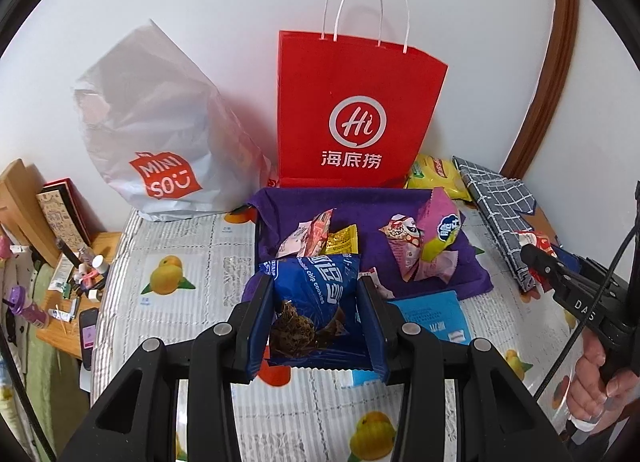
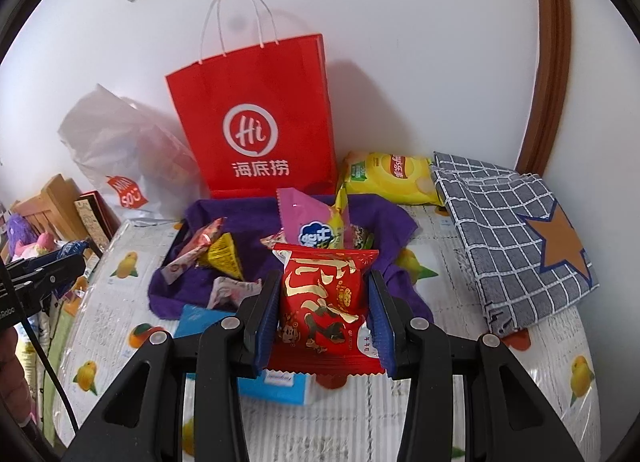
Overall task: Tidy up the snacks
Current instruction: 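Carry the candy packet and cookie bag toward the purple towel with both grippers, then lower both packets onto the towel and open both grippers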
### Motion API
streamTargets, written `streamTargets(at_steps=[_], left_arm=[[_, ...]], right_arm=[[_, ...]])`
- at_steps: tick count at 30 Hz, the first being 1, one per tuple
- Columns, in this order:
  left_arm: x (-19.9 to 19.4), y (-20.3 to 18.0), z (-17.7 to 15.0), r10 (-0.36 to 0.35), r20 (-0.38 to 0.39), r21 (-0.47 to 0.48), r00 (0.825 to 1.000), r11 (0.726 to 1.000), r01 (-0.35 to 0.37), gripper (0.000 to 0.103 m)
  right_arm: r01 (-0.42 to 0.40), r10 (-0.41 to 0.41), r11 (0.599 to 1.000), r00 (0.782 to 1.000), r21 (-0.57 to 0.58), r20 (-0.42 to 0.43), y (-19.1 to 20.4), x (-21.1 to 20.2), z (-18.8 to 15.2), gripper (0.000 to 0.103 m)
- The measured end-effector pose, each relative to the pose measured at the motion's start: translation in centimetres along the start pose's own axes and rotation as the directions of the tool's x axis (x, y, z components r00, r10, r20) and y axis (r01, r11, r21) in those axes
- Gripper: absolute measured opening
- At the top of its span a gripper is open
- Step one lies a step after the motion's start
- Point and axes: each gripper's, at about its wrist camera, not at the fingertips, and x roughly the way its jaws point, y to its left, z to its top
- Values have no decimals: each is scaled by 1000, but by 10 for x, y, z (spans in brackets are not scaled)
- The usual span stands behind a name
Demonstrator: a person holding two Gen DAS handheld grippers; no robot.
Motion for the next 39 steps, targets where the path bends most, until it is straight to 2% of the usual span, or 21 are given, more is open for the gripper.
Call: streamTargets(at_steps=[13, 26, 31, 39], left_arm=[[46, -14, 24, -2, -35, 35, 999, 999, 4, 39], [97, -22, 36, -31, -79, 52, 996, 998, 35, 39], [114, -23, 39, -43, -94, 50, 995, 998, 48, 39], [137, -23, 45, -63, -115, 37, 991, 997, 68, 39]], right_arm=[[39, -39, 999, 999, -10, -22, -22, 50, 21, 42], [44, -43, 999, 995, 8, -89, -35, 116, 36, 42], [31, -32, 999, 996, -12, -88, -28, 131, 36, 42], [-39, 38, 999, 997, -28, -65, -12, 145, 46, 42]])
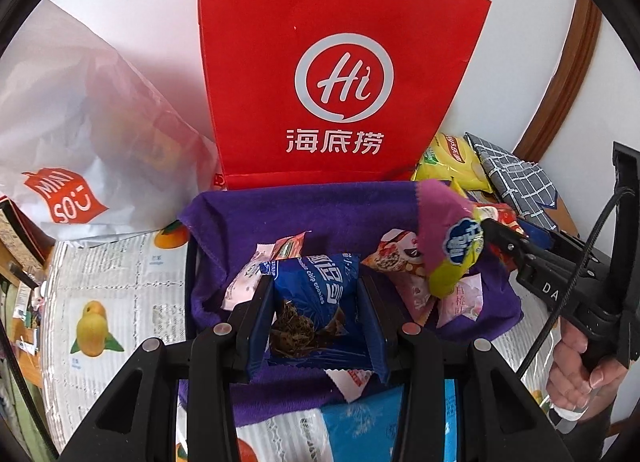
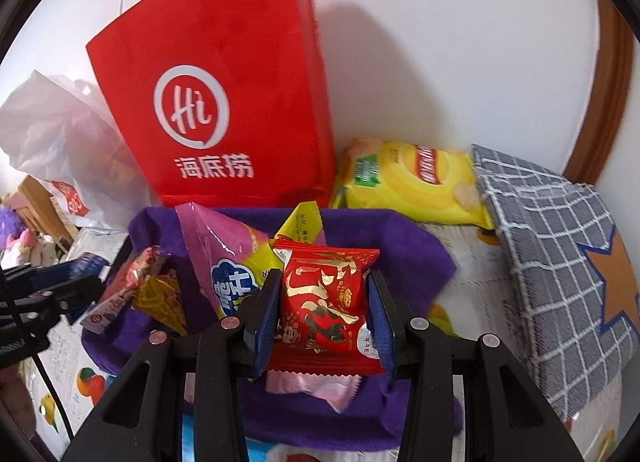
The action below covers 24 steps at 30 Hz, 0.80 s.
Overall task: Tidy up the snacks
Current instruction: 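Lower both packets onto the towel and open both grippers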
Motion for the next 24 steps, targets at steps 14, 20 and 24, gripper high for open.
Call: streamTargets(at_steps=[14, 20, 24], left_arm=[[27, 2, 7, -28, -27, -18, 999, 999, 27, 39], [32, -1, 7, -35, -36, -12, 999, 999, 34, 39], [33, -4, 7, -37, -40, -8, 999, 999, 36, 39]], right_arm=[[-105, 105, 994, 995, -35, -4, 25, 18, 9, 42], [-93, 94, 995, 995, -42, 18, 15, -2, 5, 42], [-87, 88, 995, 996, -45, 17, 11, -6, 0, 42]])
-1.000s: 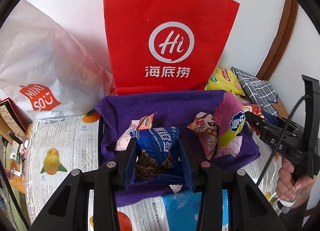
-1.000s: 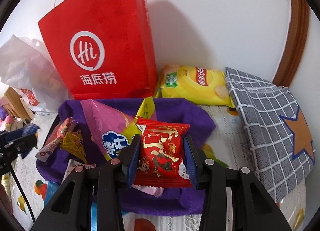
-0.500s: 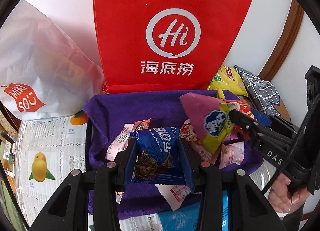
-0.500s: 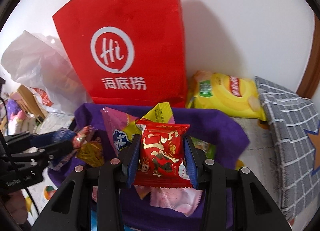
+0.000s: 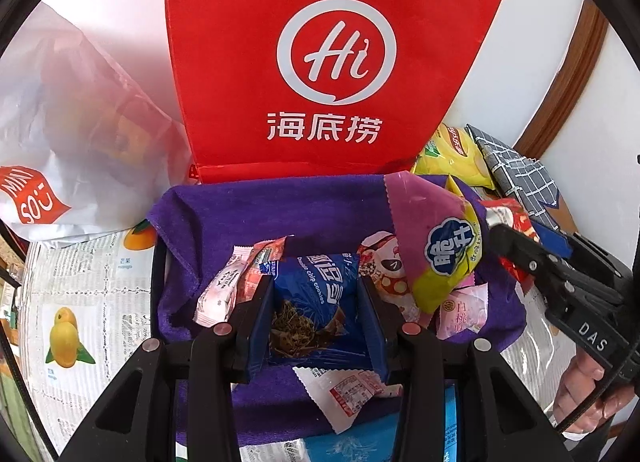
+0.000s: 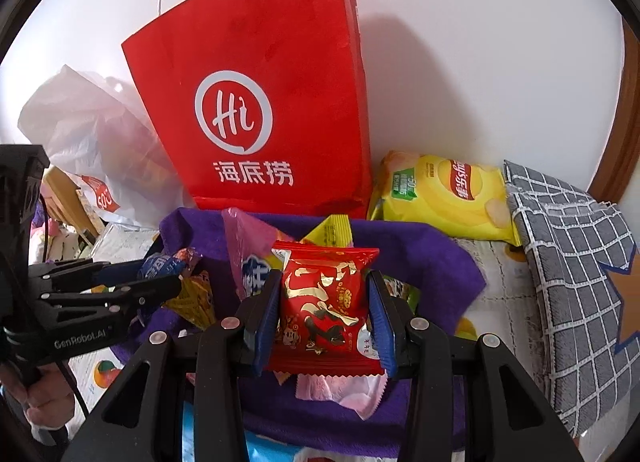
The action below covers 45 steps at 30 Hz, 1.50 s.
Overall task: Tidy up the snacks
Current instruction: 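Lower both packets onto the towel and open both grippers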
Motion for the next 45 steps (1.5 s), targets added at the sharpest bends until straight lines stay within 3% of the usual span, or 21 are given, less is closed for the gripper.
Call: streamTargets(at_steps=[12, 25, 45], left_arm=[[2, -4, -1, -14, -9, -3, 1000, 1000, 14, 39], [22, -11, 0, -16, -48, 6, 999, 1000, 16, 39], [27, -15, -1, -8, -48, 23, 999, 1000, 9, 46]], right_arm=[[29, -29, 999, 999, 18, -40, -16, 1, -25, 42], [35, -35, 999, 996, 7, -86, -19, 22, -30, 42], [80, -75, 996, 989, 38, -124, -29, 38, -32, 43]])
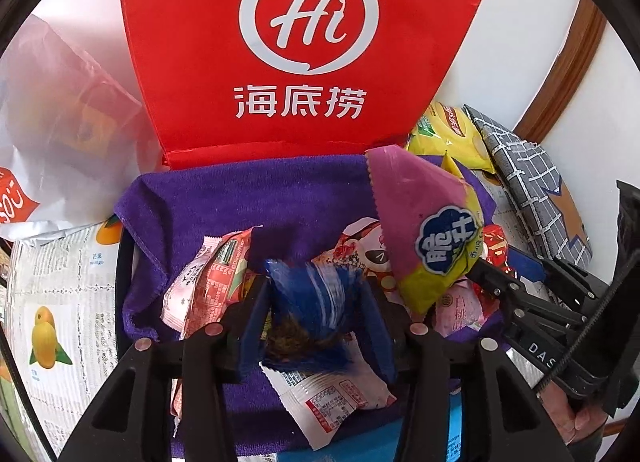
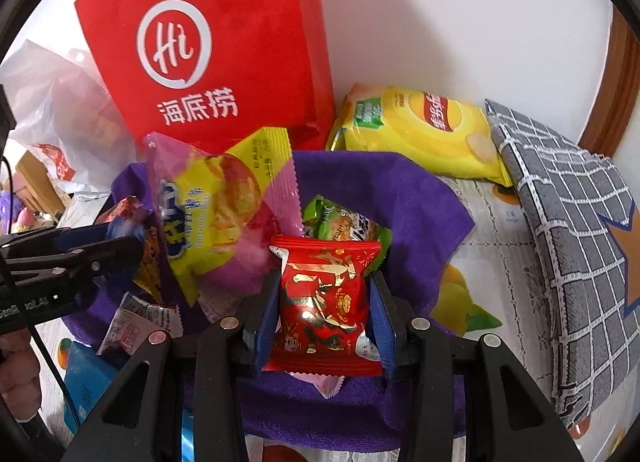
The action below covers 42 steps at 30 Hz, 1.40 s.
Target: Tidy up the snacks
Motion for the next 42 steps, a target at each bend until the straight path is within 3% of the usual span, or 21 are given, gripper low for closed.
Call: streamTargets(at_steps=[5, 7, 10, 14, 18, 27, 31, 37, 42], left_arm=[[-1, -3, -1, 11, -7, 12, 1000, 1000, -11, 50], [-3, -3, 0, 11, -9, 9, 1000, 1000, -11, 55], [-7, -4, 0, 11, -15, 11, 1000, 1000, -11, 58], [-22, -6, 0, 29, 9, 25, 1000, 999, -29, 72], [-39, -10, 0, 65, 51, 35, 997, 997, -67, 80], [-81, -23, -5, 58, 124, 78, 991, 995, -68, 81], [-105, -24, -14, 50, 163, 71, 985, 996, -62, 81], [-148, -25, -45, 15, 240, 64, 971, 997, -32, 79], [-181, -25, -79, 23, 272, 29, 962, 999, -32, 79]], right_arm=[[8, -8, 1000, 1000, 8, -16, 2, -2, 0, 44], [24, -23, 1000, 999, 20, -22, 2, -4, 1, 55], [32, -31, 999, 999, 27, -23, 2, -9, 2, 58], [-2, 4, 998, 1000, 60, -31, 1, -21, 2, 67], [14, -15, 996, 1000, 83, 11, 2, -42, 1, 77], [17, -25, 992, 997, 128, 68, 4, -96, -7, 78], [21, -26, 990, 999, 139, 40, 7, -117, -13, 78], [92, -108, 980, 991, 178, 81, 8, -160, -38, 79], [80, -100, 983, 988, 167, 118, 14, -191, -61, 85]])
